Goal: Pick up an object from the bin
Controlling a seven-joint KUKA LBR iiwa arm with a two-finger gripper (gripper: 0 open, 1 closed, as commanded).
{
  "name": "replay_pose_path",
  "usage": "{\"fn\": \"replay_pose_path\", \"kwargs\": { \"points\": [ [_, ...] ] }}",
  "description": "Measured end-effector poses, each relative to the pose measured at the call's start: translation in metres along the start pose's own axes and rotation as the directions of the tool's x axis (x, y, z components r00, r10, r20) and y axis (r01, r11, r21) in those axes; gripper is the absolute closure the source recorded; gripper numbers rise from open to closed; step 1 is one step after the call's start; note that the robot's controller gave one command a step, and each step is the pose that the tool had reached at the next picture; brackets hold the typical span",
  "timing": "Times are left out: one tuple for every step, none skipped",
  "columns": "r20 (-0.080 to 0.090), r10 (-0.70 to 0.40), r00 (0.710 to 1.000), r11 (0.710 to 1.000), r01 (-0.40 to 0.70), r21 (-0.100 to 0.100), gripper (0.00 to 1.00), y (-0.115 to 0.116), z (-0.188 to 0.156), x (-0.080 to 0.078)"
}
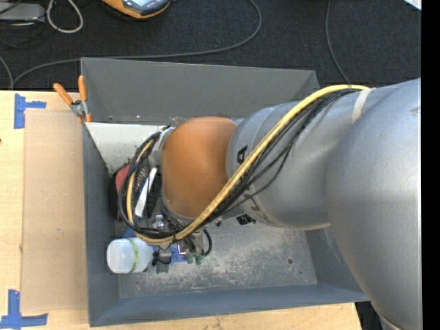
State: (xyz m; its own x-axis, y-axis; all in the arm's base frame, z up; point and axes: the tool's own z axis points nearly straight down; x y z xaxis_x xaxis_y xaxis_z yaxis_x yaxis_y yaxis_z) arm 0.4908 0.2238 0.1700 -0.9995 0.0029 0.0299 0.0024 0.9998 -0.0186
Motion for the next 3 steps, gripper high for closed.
{"fn": "replay_pose_path", "kwargs": {
  "points": [
    [0.002,0.108,0.994,0.994,-0.108,-0.001,1.0,-0.007,-0.009,-0.002],
    [0.01,0.057,0.998,0.998,-0.057,-0.006,1.0,-0.023,0.006,-0.014],
    [0.002,-0.082,0.997,0.997,0.082,-0.002,1.0,-0.009,-0.008,-0.009]
  ]
}}
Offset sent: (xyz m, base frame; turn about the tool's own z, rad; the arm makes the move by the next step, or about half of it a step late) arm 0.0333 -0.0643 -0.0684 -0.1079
